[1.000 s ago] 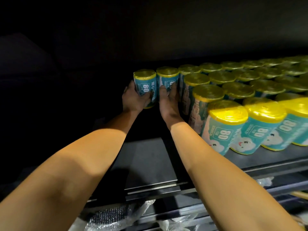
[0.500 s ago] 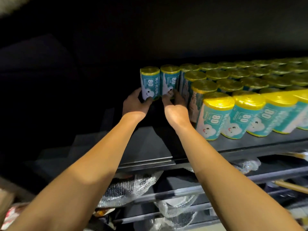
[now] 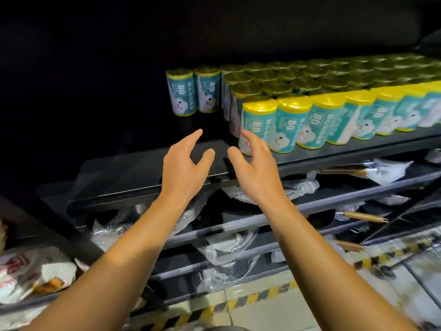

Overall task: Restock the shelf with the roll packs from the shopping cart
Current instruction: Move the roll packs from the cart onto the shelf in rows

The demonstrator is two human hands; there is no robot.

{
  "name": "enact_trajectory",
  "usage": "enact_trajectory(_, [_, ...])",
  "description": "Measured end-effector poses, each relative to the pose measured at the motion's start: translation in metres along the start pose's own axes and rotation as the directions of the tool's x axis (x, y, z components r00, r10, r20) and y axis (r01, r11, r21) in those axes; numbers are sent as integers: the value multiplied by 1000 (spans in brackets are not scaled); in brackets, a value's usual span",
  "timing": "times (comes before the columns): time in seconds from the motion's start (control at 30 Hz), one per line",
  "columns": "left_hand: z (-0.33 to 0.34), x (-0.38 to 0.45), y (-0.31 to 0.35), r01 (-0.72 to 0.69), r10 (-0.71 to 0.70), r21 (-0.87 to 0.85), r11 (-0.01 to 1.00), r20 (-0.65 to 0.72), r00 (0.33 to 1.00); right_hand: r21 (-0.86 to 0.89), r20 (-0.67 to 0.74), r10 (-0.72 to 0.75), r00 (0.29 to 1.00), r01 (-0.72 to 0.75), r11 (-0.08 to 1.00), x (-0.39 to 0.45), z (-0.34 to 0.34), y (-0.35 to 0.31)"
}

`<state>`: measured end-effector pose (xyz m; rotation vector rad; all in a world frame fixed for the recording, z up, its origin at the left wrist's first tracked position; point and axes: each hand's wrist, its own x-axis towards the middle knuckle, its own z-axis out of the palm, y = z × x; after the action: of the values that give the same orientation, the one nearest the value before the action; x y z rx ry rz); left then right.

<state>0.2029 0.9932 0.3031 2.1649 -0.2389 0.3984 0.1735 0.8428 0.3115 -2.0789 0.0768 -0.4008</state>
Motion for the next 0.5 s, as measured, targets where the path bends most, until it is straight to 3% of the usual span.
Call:
enact_trajectory(0.2, [53, -74, 47, -105, 102, 28, 994, 76, 992, -49, -62, 85, 994, -89, 995, -74, -77, 59])
enact_trajectory(0.5, [173, -190, 130, -159, 154, -8, 987, 315, 936, -244, -152, 214, 965, -247, 938, -176, -204, 167])
